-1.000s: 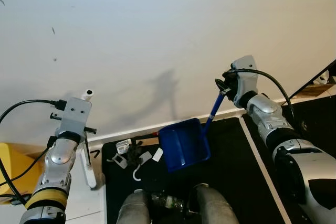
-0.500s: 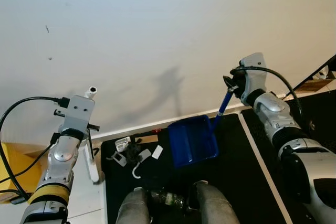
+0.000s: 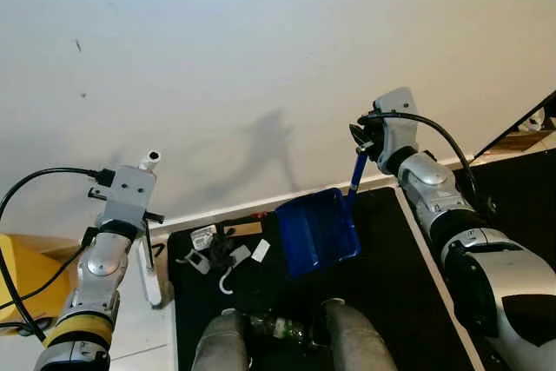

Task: Sweep floor

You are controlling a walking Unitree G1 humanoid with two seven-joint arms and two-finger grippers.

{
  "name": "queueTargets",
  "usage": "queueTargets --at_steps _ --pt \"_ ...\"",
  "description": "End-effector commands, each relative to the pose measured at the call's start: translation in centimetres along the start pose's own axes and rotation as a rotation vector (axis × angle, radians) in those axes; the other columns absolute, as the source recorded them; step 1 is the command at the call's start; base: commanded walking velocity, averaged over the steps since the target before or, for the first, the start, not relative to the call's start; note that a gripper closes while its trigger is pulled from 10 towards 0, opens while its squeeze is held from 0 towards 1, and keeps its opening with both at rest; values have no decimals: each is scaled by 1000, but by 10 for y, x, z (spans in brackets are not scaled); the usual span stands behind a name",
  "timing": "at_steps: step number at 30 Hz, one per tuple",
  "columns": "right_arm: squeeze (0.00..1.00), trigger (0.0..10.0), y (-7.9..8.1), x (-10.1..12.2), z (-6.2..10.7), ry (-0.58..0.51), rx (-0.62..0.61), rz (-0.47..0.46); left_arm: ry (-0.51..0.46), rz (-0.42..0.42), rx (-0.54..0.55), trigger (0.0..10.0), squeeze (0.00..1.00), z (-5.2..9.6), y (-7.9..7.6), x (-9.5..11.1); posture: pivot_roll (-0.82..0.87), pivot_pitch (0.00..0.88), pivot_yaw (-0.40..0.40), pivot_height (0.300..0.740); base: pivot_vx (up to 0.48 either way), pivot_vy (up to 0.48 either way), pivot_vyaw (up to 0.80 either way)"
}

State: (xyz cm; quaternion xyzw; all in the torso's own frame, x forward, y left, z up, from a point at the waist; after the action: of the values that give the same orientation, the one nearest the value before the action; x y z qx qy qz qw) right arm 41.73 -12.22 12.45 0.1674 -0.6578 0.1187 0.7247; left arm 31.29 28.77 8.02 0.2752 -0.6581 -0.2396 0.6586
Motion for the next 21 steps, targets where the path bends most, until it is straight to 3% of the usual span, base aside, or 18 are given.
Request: queueTargets --at_steps 1,5,9,17,21 --pt "0 10000 12 -7 -2 16 38 -65 -26 -14 28 10000 0 4 10 2 198 236 -70 740 0 0 0" --pt "0 10000 14 -1 -7 -3 31 -156 -25 -11 28 10000 0 5 8 1 205 224 -69 740 0 0 0" --pt "0 10000 15 -3 -7 5 30 -177 -29 -9 25 10000 0 4 7 2 205 220 -68 740 0 0 0" --pt "0 10000 24 -10 -9 36 48 -133 -34 -5 20 10000 0 3 5 4 208 215 -70 740 0 0 0" --pt "0 10000 21 -8 -8 34 42 -101 -35 -3 22 10000 0 3 4 4 208 212 -74 740 0 0 0"
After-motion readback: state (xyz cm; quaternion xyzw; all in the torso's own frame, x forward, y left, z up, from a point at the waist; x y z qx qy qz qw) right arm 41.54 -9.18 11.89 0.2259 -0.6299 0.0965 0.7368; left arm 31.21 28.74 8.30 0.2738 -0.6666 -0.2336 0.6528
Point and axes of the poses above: a point about 5 cm out from each wrist's last joint towards the gripper, its own z axis pointing back from the gripper into the wrist, its own x axis along the axis of the wrist's last joint, y = z × x, the point moved 4 cm from there along -z, pointing out of the wrist towards the gripper, and after that the axes turned 14 degrees about -z, right-handed, at the moved point
